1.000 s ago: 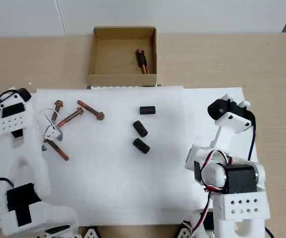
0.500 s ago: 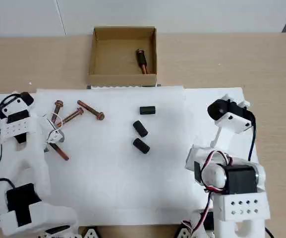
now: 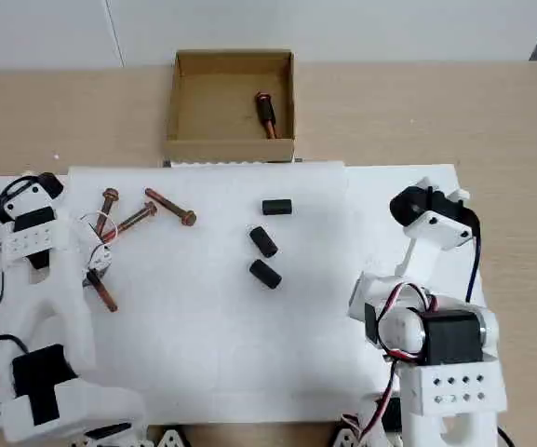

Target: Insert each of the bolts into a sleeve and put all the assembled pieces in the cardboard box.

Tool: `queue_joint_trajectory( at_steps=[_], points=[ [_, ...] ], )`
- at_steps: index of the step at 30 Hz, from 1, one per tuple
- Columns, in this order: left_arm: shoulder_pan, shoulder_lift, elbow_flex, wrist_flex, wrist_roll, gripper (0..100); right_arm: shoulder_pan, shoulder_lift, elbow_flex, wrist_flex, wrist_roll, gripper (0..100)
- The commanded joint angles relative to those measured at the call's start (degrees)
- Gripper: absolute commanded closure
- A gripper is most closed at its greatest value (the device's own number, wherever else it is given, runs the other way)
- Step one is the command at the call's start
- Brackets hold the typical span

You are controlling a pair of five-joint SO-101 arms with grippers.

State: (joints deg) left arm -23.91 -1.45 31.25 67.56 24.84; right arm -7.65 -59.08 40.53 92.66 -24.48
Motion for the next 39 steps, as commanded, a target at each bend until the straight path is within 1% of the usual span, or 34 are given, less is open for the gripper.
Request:
queue_joint_trajectory(
  at_steps=[1,5,10,14,19,22,26,31,35,39],
  points=[
    [0.0,-0.9,-0.4,-0.4,0.3,100,0.6,-1.0,-0.2,0.1,0.7,99.6],
    [1.1,-1.1,-1.1,0.2,0.1,100,0.5,-1.1,-1.3,0.1,0.7,99.6],
    [5.4,-7.1,-6.5,9.1,0.1,100,0.3,-1.1,-7.4,2.7,0.8,99.6],
    [8.6,-17.5,-8.5,11.1,-0.9,100,0.6,-1.2,-8.1,3.7,3.9,99.6],
    [12.0,-32.2,-8.0,11.3,-6.6,100,0.3,-5.9,-7.8,3.7,5.8,99.6],
    [13.6,-40.6,-5.5,10.9,-9.2,100,0.4,-11.4,-7.6,3.2,9.7,99.6],
    [17.1,-49.8,0.6,10.6,-10.1,100,0.6,-16.3,-5.3,1.8,11.5,99.6],
    [20.3,-59.3,9.5,5.4,-9.9,100,0.4,-20.7,3.0,-4.1,12.1,99.6],
    [21.5,-66.5,15.9,-1.4,-9.9,100,0.2,-24.5,10.6,-11.8,12.3,99.6],
    [21.5,-72.9,23.8,-9.9,-9.9,100,-1.4,-28.3,19.1,-20.8,14.7,99.6]
  ],
)
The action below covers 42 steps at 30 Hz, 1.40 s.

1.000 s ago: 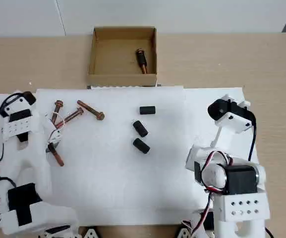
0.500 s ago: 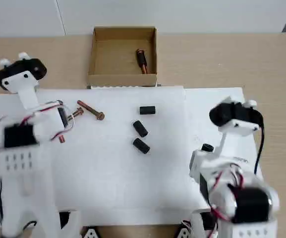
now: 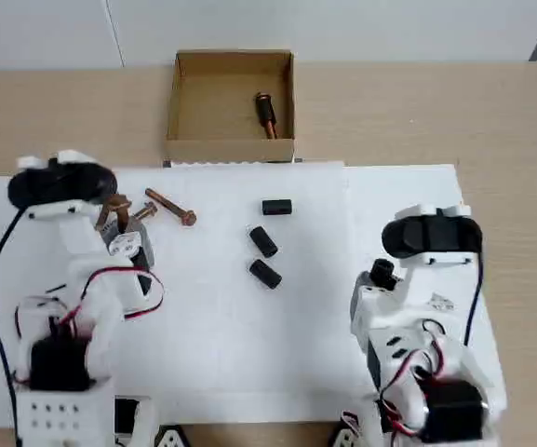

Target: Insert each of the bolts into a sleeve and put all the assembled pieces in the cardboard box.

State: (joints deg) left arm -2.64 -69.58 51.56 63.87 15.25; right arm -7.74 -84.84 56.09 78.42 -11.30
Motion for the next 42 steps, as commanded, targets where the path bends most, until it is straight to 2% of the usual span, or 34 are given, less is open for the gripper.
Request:
queue_joint_trajectory(
  at_steps=[1,6,8,15,19,26,30,42],
  points=[
    [0.3,-6.1,5.4,-8.0,-0.4,100,-2.2,-3.4,5.6,-8.7,1.4,99.6],
    [2.3,-11.9,14.5,-16.4,-0.3,100,-10.0,-7.6,14.6,-18.6,1.8,99.6],
    [4.7,-14.2,16.8,-18.0,1.8,100,-13.6,-9.1,17.1,-21.6,1.8,99.6],
    [13.9,-22.4,22.2,-18.6,9.5,100,-23.4,-12.1,23.9,-29.4,1.9,99.6],
    [16.2,-27.8,23.0,-18.6,12.8,100,-27.5,-13.2,26.7,-30.5,7.3,99.6],
    [19.6,-35.0,25.5,-18.5,13.2,100,-32.7,-18.3,31.7,-30.5,14.1,99.6],
    [20.9,-34.6,25.6,-18.5,16.4,100,-35.6,-19.2,33.2,-30.5,15.3,99.6],
    [27.7,-34.6,25.5,-18.6,17.3,100,-36.3,-19.0,33.1,-36.8,18.7,99.6]
  ],
)
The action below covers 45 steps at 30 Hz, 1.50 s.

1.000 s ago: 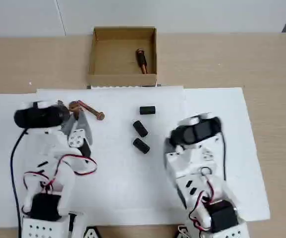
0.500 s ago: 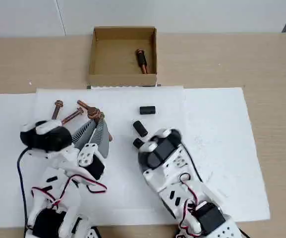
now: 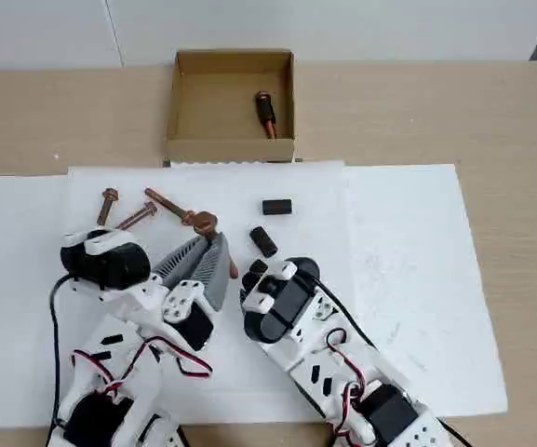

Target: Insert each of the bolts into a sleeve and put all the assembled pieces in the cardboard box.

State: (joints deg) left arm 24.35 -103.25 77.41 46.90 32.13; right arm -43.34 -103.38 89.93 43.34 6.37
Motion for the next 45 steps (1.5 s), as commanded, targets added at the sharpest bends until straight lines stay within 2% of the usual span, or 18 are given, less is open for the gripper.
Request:
queue_joint_trajectory(
  at_steps=[1,4,11,21,26,35,41,45],
  points=[
    [1.1,-1.0,-0.3,-1.7,0.7,100,-0.7,-0.5,-0.8,-1.7,1.1,99.6],
    [1.5,-1.0,-0.3,-1.7,3.1,100,-0.7,-0.5,-0.8,-1.7,1.4,99.6],
    [1.4,-1.0,1.7,-1.8,3.5,100,-0.7,-0.5,-1.0,-1.7,1.8,99.6],
    [1.5,-1.0,7.1,-9.4,3.5,100,-0.7,-0.5,-1.0,-1.7,1.8,99.6],
    [1.5,-1.0,7.2,-8.8,3.6,100,-0.7,-0.5,-1.0,-1.7,1.8,99.6],
    [1.6,-1.0,4.0,-2.5,3.6,100,-0.4,-0.5,-0.7,-1.7,1.8,99.6],
    [6.4,-1.0,3.5,-1.0,3.6,100,-0.4,-0.5,-0.5,-1.8,1.8,99.6],
    [7.0,-0.9,3.6,-1.0,3.6,100,-0.4,-0.5,-0.6,-1.8,1.8,99.6]
  ],
)
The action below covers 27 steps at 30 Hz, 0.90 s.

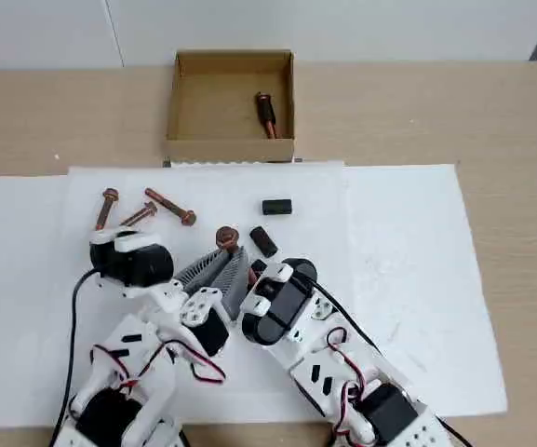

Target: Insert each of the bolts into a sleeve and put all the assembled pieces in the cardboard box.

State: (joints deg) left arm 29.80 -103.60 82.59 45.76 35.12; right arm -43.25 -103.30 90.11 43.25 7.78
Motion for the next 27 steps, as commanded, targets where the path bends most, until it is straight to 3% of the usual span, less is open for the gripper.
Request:
queue_joint_trajectory(
  at_steps=[1,13,22,27],
  points=[
    [1.6,-0.5,-1.5,0.2,0.6,100,-0.5,-0.6,-0.8,-1.7,0.4,99.6],
    [1.6,-0.4,2.0,8.9,0.3,100,-0.5,-0.6,-0.9,-1.7,0.4,99.6],
    [1.3,-0.4,3.4,9.1,-2.1,99,-0.5,-0.6,-0.9,-1.7,0.4,99.6],
    [1.2,-0.4,3.4,9.4,-3.4,80,-0.5,-0.6,-0.9,-1.7,0.4,99.6]
  ],
)
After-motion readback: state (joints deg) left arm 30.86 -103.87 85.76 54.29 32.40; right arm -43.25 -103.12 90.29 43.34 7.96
